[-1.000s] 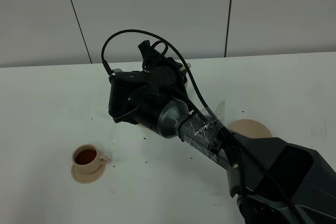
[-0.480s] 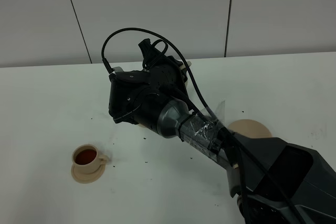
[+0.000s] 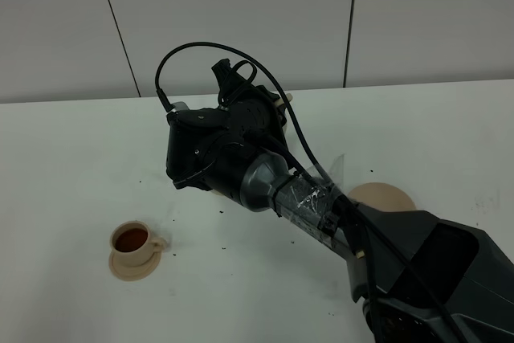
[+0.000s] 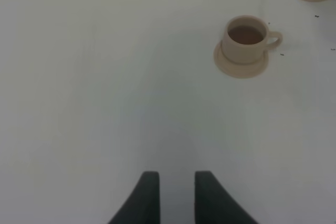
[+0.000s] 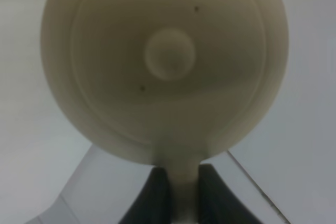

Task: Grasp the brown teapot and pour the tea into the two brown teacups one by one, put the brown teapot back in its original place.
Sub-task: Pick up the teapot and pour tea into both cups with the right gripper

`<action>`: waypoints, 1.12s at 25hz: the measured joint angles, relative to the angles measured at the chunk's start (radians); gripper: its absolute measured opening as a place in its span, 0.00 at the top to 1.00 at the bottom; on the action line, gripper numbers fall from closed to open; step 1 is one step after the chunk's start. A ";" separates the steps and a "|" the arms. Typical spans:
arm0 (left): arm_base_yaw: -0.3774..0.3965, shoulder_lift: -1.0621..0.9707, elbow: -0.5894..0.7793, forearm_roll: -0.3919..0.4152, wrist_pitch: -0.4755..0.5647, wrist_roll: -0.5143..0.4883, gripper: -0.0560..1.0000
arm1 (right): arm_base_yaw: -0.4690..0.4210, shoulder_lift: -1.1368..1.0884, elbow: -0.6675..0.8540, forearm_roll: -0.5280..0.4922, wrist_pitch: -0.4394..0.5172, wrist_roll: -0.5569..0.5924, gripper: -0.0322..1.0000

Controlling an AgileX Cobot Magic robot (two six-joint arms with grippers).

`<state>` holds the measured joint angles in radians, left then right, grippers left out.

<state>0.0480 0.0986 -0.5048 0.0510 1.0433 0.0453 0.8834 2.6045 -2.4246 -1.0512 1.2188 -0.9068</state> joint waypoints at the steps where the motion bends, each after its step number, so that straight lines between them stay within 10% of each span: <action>1: 0.000 0.000 0.000 0.000 0.000 0.000 0.72 | 0.000 0.000 0.000 0.000 0.000 0.000 0.88; 28: 0.000 0.000 0.000 0.000 0.000 -0.001 0.72 | 0.000 0.000 0.000 -0.001 0.000 0.003 0.88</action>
<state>0.0480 0.0986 -0.5048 0.0510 1.0433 0.0444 0.8834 2.6045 -2.4246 -1.0520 1.2188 -0.9038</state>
